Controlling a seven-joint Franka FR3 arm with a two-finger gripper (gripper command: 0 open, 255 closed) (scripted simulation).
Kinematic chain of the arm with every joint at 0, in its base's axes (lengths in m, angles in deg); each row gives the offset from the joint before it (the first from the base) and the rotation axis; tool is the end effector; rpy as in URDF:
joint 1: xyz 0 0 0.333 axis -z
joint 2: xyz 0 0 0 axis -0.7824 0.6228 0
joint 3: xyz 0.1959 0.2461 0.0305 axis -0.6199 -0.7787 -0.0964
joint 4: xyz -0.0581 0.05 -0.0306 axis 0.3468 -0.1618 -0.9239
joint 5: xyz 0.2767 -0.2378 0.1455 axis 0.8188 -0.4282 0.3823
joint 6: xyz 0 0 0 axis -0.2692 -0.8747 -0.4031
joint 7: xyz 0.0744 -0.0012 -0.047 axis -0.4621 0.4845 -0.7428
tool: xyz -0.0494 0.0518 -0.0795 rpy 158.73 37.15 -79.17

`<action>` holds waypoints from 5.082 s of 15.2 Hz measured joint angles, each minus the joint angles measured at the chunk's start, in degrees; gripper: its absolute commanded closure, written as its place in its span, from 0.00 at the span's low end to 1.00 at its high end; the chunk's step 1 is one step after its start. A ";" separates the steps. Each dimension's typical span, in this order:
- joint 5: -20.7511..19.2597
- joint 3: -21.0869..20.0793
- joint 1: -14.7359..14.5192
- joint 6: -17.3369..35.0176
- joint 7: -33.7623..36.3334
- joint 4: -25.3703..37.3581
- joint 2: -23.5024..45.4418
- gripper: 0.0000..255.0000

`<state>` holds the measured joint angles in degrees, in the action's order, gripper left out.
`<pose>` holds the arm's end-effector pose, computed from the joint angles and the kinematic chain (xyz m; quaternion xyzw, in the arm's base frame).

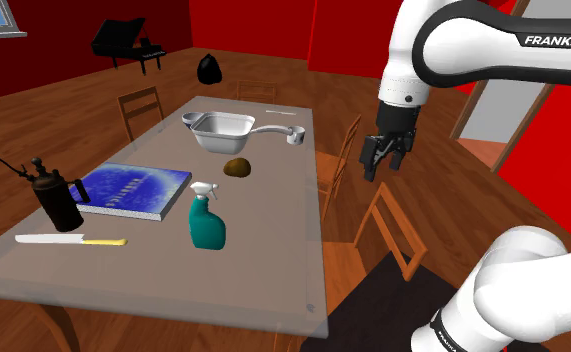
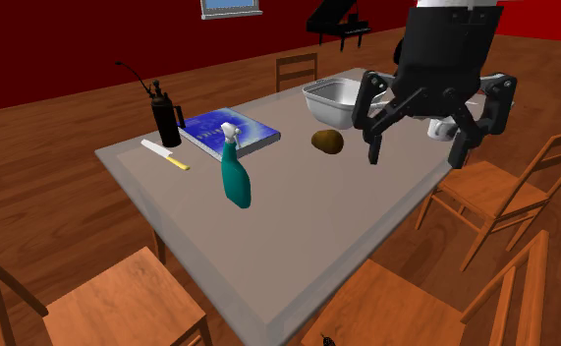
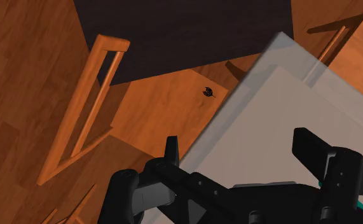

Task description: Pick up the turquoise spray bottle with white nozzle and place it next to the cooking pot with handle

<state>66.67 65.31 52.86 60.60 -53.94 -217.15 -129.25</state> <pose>0.3050 0.0140 0.5535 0.9967 -0.0711 -0.0381 0.0071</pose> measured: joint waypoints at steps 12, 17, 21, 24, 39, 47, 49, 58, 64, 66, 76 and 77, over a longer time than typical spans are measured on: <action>2.63 0.79 -5.45 27.17 -10.85 -6.60 11.49 0.00; 4.83 1.56 -8.50 40.46 -17.62 -6.12 20.79 0.00; 7.67 1.77 -11.51 49.40 -23.22 -4.78 27.47 0.00; 10.41 1.98 -13.80 54.96 -28.16 -2.50 32.77 0.00; 29.88 -4.08 -18.97 73.64 -56.45 14.09 57.95 0.00; 31.02 -5.04 -18.90 76.07 -57.84 16.81 62.83 0.00; 31.03 -5.06 -18.91 76.13 -57.84 16.85 62.92 0.00; 31.04 -5.06 -18.91 76.14 -57.84 16.85 62.91 1.00; 30.36 -4.57 -19.25 75.36 -57.05 16.81 62.11 1.00; 29.58 -4.04 -19.59 74.39 -56.16 16.71 61.03 1.00; 24.47 -1.43 -21.14 68.25 -50.61 17.90 55.92 1.00; 23.87 -1.22 -21.29 67.53 -49.94 18.06 55.32 1.00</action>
<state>90.54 64.09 31.57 128.13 -103.88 -199.09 -73.92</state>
